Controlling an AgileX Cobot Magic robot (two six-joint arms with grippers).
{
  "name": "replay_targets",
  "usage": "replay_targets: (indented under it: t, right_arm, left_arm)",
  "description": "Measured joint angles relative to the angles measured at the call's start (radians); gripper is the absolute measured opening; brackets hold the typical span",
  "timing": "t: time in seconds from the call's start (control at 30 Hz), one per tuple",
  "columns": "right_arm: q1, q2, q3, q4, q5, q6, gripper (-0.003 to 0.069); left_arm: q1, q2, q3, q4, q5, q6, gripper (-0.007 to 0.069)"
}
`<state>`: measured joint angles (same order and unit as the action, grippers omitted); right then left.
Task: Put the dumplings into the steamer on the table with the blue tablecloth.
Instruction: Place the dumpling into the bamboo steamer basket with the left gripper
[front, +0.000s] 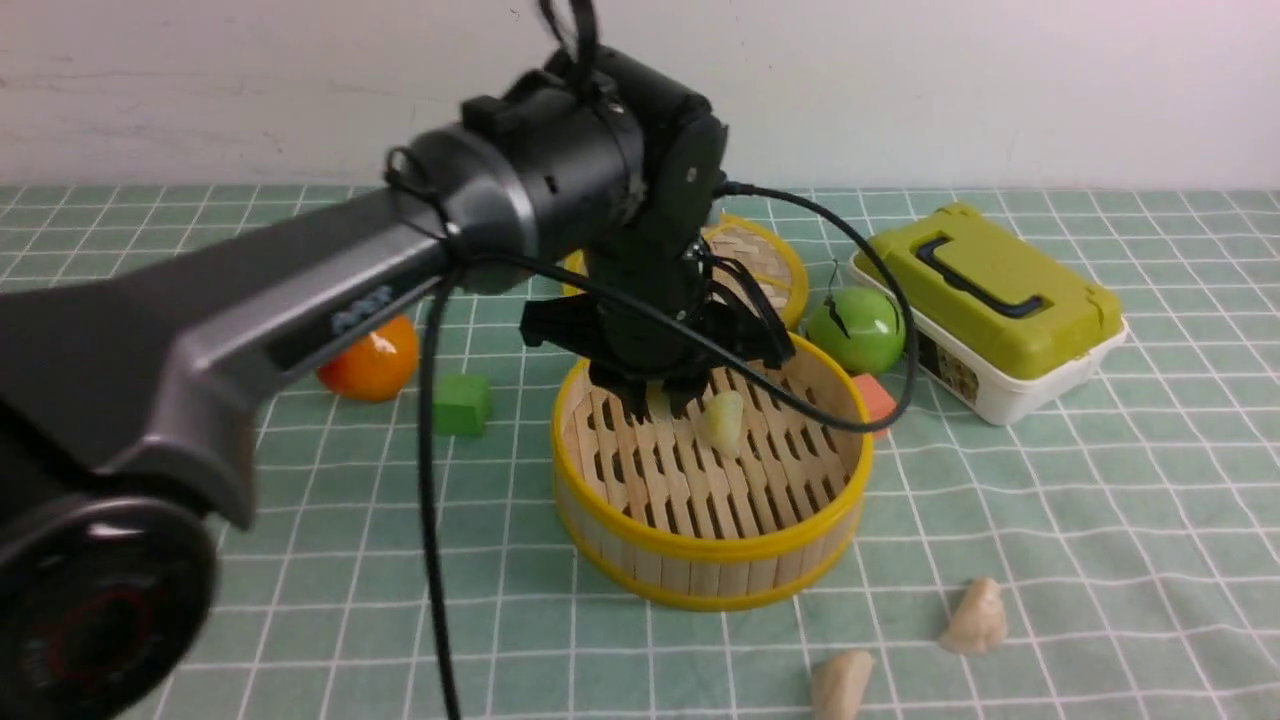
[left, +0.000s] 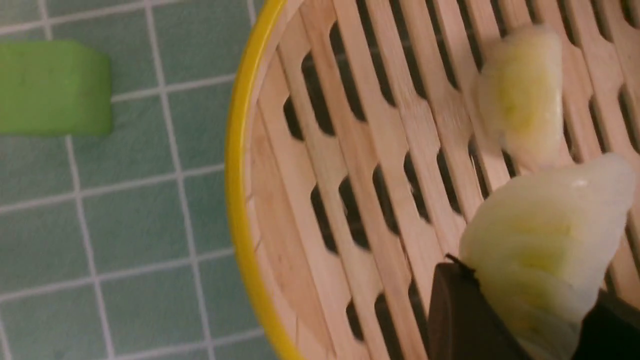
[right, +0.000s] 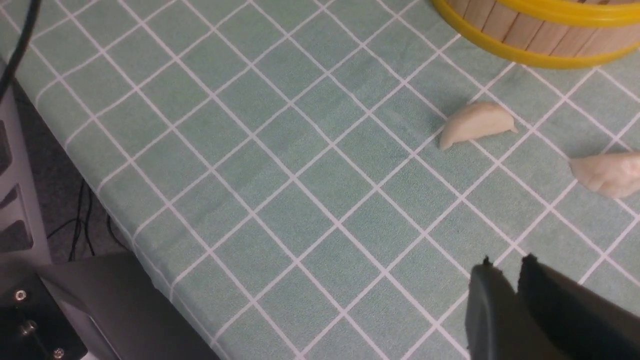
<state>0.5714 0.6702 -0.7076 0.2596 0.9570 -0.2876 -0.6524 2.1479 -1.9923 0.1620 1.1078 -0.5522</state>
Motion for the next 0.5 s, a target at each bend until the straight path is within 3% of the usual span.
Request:
replay_targets:
  t: [0.17,0.33,0.5]
  right_arm:
    - [0.000,0.000,0.000,-0.005,0.021,0.028,0.0094]
    - [0.000,0.000,0.000,-0.007,0.018,0.042,0.0096]
    - [0.000,0.000,0.000,-0.007,-0.019,0.054,0.0099]
  left_arm:
    - [0.019,0.162,-0.194,0.008,0.073,0.004,0.0174]
    - [0.076,0.207,-0.231,-0.114,0.077,0.039,0.0193]
    - [0.091,0.243,-0.232,-0.162,0.083,0.092,0.0326]
